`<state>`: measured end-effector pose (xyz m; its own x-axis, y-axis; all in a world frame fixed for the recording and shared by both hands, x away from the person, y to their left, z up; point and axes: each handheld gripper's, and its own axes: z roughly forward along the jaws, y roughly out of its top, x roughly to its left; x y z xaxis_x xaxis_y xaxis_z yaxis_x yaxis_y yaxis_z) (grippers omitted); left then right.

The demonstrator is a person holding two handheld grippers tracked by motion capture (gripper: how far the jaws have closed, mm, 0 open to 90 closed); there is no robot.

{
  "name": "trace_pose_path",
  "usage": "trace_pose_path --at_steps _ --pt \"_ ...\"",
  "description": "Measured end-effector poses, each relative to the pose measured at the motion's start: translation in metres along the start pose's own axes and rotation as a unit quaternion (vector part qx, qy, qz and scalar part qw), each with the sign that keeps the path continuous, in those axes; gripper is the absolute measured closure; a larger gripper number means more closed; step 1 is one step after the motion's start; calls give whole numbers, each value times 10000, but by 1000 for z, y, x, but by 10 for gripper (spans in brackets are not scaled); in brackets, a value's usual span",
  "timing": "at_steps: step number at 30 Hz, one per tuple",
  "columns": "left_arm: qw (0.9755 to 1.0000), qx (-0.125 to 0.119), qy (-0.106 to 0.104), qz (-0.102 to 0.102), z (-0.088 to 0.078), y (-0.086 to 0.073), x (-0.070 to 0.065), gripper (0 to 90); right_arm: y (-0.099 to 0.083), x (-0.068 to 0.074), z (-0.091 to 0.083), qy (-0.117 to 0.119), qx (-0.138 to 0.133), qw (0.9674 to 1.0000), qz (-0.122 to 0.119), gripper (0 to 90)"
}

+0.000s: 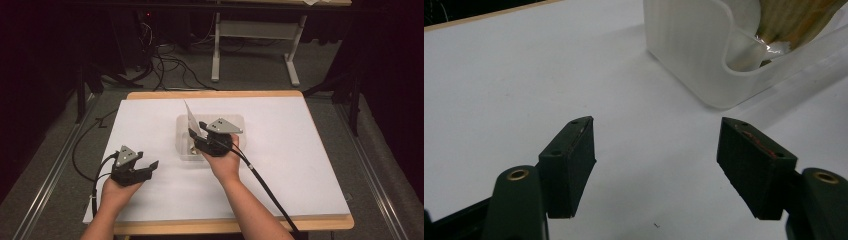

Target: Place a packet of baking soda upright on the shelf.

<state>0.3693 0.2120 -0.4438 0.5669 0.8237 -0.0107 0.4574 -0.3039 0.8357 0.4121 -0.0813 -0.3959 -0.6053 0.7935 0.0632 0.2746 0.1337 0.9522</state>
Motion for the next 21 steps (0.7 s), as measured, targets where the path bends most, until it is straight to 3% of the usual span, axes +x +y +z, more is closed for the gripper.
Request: trace_pose_path --at_steps 7,21 --pt "10000 6 1 30 0 0 0 318 0 3 -7 46 264 9996 -67 382" --pt "10000 -61 -17 28 -2 0 1 317 -13 -2 -49 101 436 9989 -120 369"
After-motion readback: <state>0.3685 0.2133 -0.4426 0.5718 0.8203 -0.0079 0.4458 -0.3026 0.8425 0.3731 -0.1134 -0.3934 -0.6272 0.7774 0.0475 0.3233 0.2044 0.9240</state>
